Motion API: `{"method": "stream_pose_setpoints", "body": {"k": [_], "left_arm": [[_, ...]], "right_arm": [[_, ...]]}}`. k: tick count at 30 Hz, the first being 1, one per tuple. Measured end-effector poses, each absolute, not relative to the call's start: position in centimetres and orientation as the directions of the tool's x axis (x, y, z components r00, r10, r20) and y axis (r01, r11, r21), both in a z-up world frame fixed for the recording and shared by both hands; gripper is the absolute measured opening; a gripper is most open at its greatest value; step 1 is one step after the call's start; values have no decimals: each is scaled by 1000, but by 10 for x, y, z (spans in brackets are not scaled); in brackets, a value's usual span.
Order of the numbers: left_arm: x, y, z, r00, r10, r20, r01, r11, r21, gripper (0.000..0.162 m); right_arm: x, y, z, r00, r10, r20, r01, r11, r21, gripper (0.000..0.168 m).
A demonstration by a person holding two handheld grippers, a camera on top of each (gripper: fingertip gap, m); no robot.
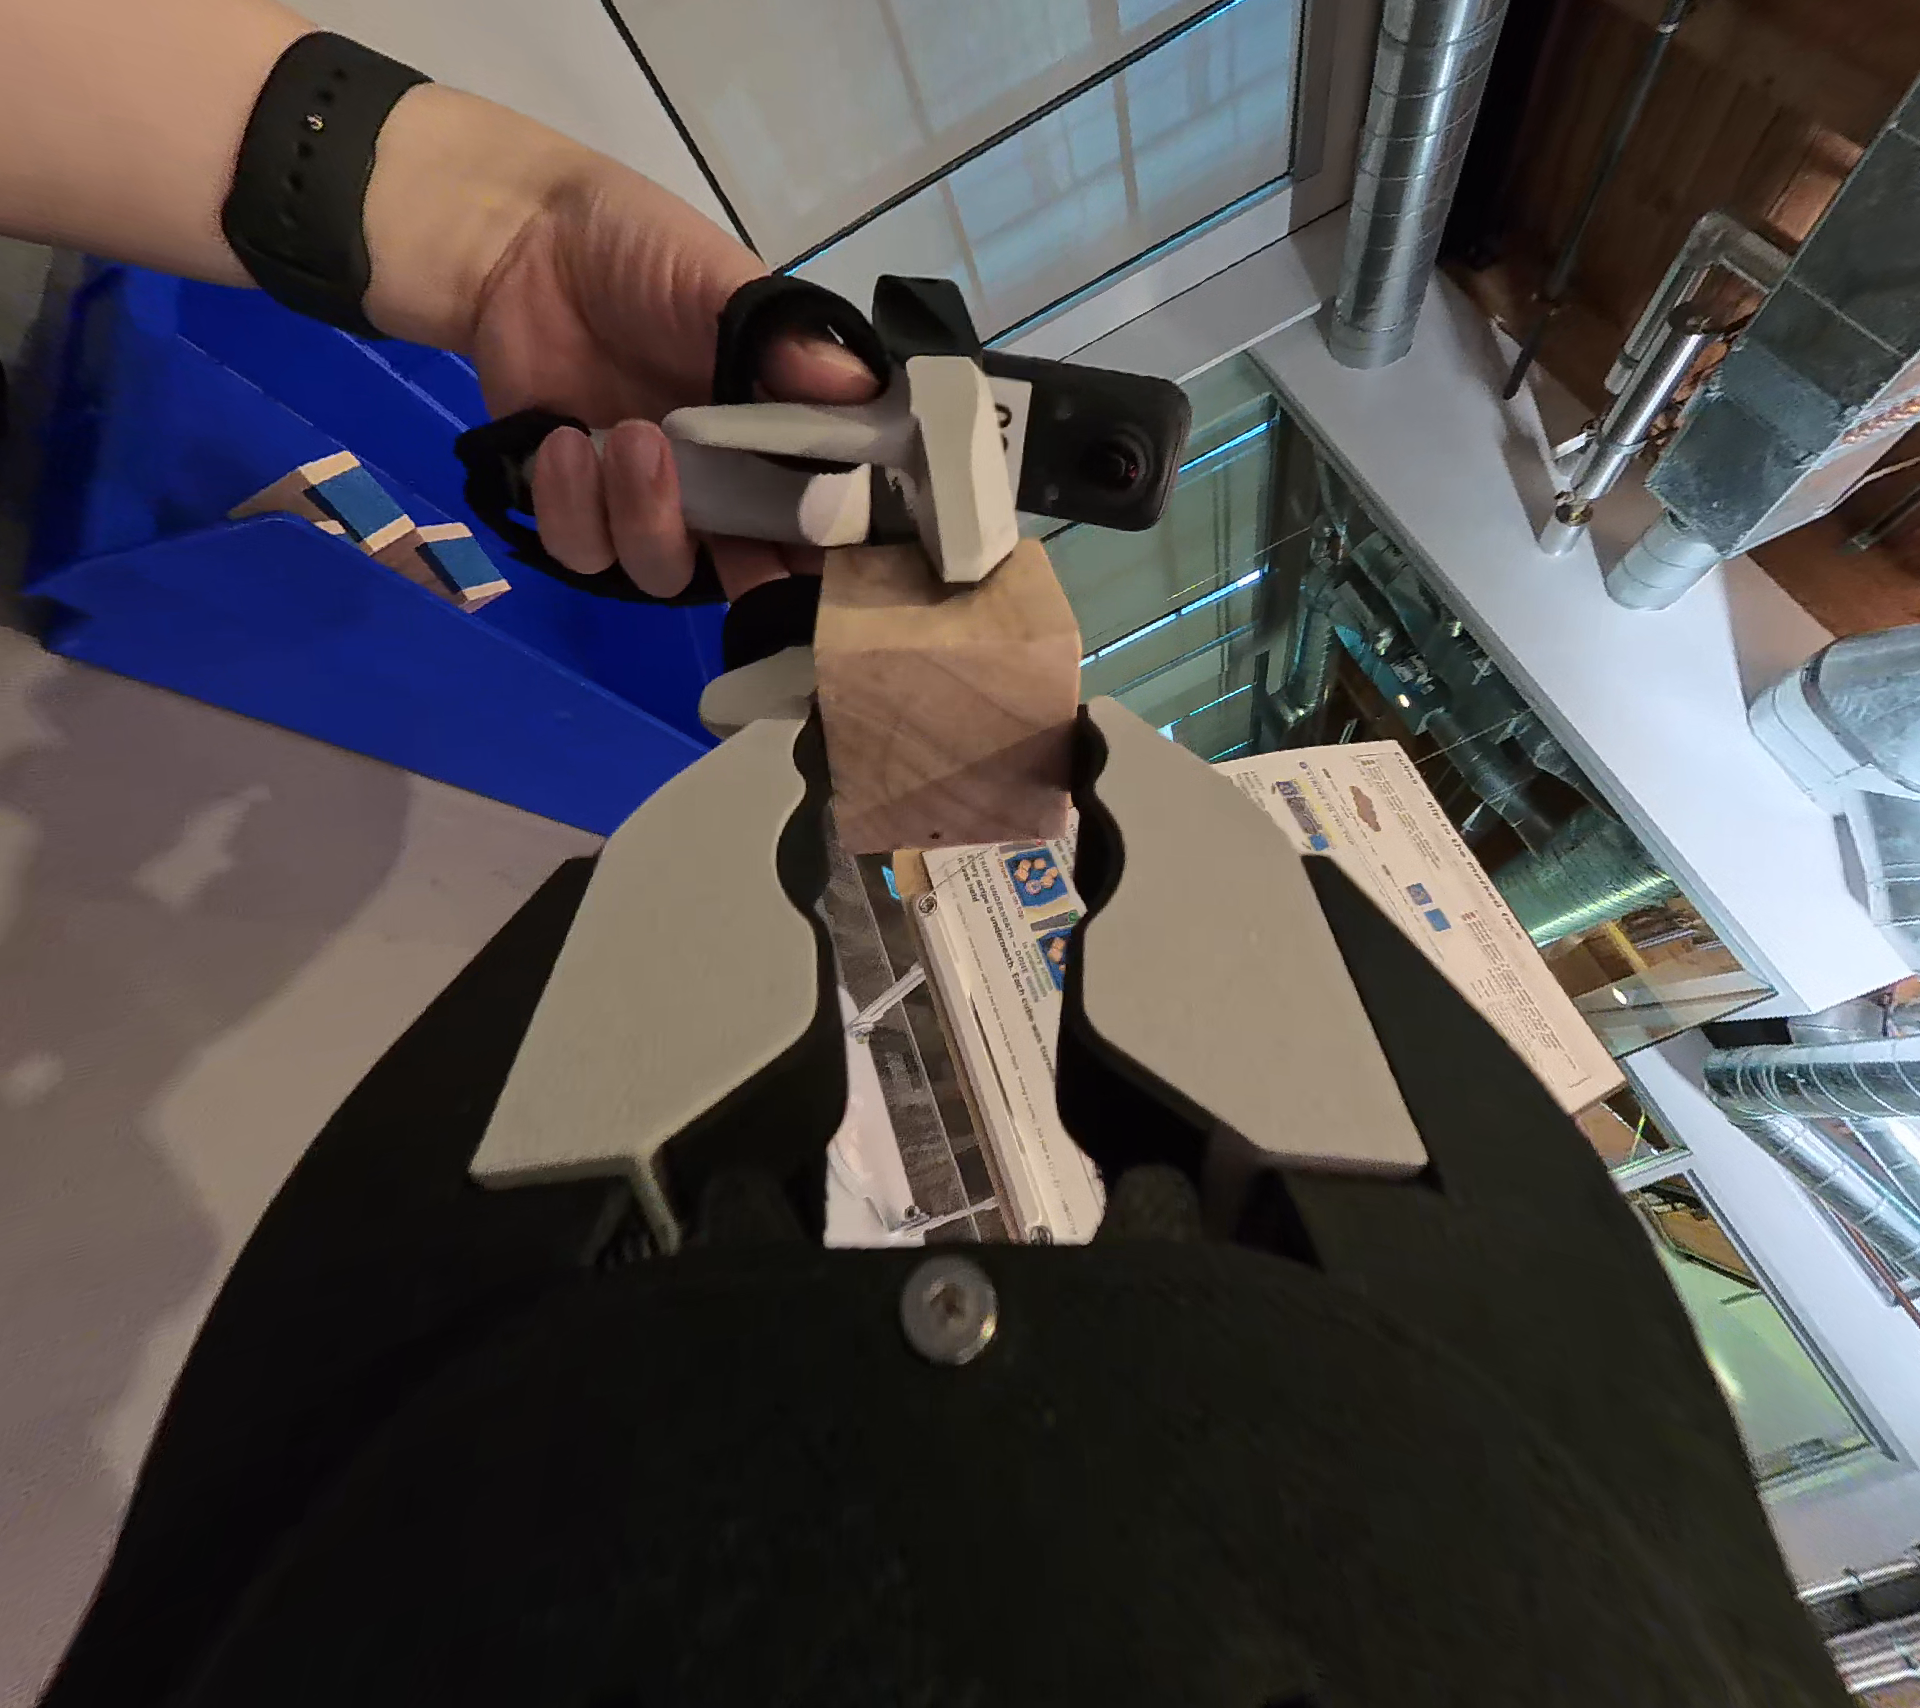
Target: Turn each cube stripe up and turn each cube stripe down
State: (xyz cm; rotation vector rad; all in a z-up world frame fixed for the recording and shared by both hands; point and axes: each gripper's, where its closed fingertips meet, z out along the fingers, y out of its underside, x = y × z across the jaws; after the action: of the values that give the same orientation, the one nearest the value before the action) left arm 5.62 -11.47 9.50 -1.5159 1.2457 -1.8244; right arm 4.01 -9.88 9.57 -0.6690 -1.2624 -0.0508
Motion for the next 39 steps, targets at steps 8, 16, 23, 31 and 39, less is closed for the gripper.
{"method": "stream_pose_setpoints", "body": {"k": [8, 16, 23, 31, 39], "left_arm": [[53, -110, 93, -314, -772, 552, -204, -513, -834, 50], [-6, -104, 114, -80, -962, 260, -189, -242, -952, 46], [-32, -105, 120, 69, -981, 181, -224, -192, -955, 43], [-39, -94, 107, 142, -972, 189, -286, -223, -932, 42], [-82, -39, 70, 513, -858, 22, -446, -288, -847, 39]], "right_arm": [[50, -86, 90, 244, 465, 851, 438, 730, -524, 45], [296, 37, 16, 691, 651, 316, 686, -450, -572, 46], [408, 39, -106, 879, 466, 100, 475, -871, -122, 46], [420, 32, -138, 912, 399, 94, 397, -917, 39, 46], [421, 36, -148, 909, 401, 114, 395, -916, 70, 47]]}}
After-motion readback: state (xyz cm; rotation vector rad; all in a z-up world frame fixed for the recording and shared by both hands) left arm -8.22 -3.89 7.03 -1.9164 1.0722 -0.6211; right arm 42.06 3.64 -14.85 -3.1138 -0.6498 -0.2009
